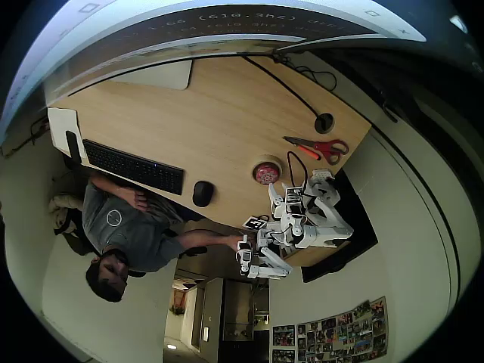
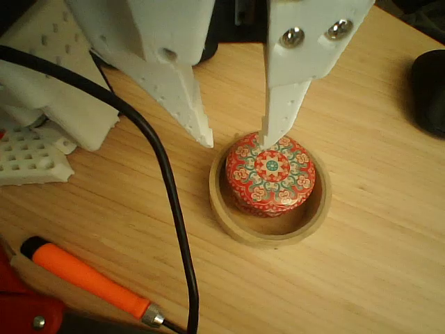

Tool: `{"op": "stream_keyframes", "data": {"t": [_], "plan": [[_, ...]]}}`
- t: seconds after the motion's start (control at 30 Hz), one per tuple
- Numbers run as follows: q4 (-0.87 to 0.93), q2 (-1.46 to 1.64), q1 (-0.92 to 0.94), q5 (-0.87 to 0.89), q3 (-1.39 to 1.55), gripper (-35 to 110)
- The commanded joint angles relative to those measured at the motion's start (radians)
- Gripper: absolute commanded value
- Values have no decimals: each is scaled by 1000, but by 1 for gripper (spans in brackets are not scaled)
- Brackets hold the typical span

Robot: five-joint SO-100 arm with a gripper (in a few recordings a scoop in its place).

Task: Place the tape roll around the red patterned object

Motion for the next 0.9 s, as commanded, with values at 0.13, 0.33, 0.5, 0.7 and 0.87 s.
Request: {"op": "stream_keyframes", "data": {"t": [0.13, 0.33, 0.5, 0.7, 0.87], "plan": [[8, -3, -5, -63, -20, 19], [6, -78, 28, -170, -114, 25], [6, -155, 57, -293, -265, 27], [2, -163, 112, -434, -356, 28], [-26, -252, 155, -614, -491, 30]]}}
